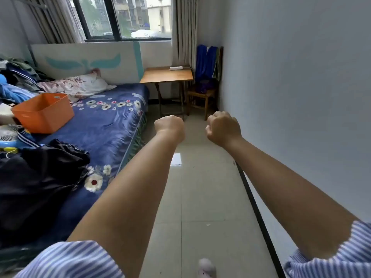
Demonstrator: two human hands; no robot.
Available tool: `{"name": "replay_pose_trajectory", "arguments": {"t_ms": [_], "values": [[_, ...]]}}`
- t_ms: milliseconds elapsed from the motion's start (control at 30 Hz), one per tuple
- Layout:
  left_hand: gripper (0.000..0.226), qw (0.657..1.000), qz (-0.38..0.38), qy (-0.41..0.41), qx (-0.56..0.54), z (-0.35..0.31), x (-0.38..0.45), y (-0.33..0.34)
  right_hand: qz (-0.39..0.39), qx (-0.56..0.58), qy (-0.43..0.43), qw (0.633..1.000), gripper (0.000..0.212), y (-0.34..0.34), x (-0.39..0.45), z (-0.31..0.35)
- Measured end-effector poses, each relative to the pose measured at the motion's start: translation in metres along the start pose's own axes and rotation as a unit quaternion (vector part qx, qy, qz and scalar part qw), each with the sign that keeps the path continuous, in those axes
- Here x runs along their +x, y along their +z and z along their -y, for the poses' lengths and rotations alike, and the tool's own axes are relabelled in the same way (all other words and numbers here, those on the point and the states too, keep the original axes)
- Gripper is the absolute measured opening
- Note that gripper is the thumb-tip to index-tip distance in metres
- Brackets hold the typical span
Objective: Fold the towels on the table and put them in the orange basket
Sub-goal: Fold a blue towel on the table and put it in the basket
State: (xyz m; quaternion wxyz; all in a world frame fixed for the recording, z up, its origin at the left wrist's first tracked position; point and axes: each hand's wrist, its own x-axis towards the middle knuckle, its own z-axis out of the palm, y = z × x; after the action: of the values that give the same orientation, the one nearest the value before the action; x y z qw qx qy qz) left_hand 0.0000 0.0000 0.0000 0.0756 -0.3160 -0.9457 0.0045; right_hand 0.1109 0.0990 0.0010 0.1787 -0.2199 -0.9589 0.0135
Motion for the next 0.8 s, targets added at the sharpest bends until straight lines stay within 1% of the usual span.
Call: {"name": "replay_pose_trajectory", "arguments": {"t_ms": [33,167,233,267,367,500,533,600,633,700,800], "values": [[0.025,1.0,0.018,0.002,0.005,-0.001,0.013,0.003,0.013,-0.001,0.006,1.0,0.027,0.009,0.015,-0.004],[0.026,0.999,0.037,0.002,0.027,-0.003,0.1,0.022,0.026,0.007,0.003,1.0,0.028,0.05,0.101,-0.029],[0.027,0.999,0.035,0.006,0.029,-0.002,0.153,0.03,0.023,0.009,-0.001,1.0,0.028,0.068,0.155,-0.042],[0.026,0.999,0.022,0.007,0.032,-0.001,0.176,0.031,0.014,0.008,-0.001,1.0,0.028,0.075,0.18,-0.047],[0.025,0.998,0.028,0.009,0.052,0.01,0.235,0.042,0.015,0.015,-0.003,1.0,0.029,0.098,0.238,-0.057],[0.03,0.992,0.065,0.02,0.106,0.03,0.318,0.064,0.014,0.012,-0.018,1.0,0.03,0.135,0.324,-0.064],[0.03,0.992,0.063,0.015,0.108,0.035,0.342,0.069,0.019,0.007,-0.021,1.0,0.03,0.146,0.349,-0.064],[0.027,0.997,0.054,-0.006,0.062,0.047,0.385,0.079,0.031,0.002,-0.024,0.999,0.031,0.164,0.387,-0.065],[0.026,0.998,0.041,-0.009,0.043,0.055,0.421,0.083,0.034,0.004,-0.023,0.999,0.032,0.177,0.42,-0.066],[0.026,0.999,0.028,0.001,0.031,0.065,0.459,0.089,0.043,0.005,-0.018,0.999,0.032,0.189,0.455,-0.07],[0.026,1.0,0.018,0.018,0.014,0.08,0.548,0.093,0.042,0.001,0.007,0.999,0.032,0.209,0.539,-0.079]]}}
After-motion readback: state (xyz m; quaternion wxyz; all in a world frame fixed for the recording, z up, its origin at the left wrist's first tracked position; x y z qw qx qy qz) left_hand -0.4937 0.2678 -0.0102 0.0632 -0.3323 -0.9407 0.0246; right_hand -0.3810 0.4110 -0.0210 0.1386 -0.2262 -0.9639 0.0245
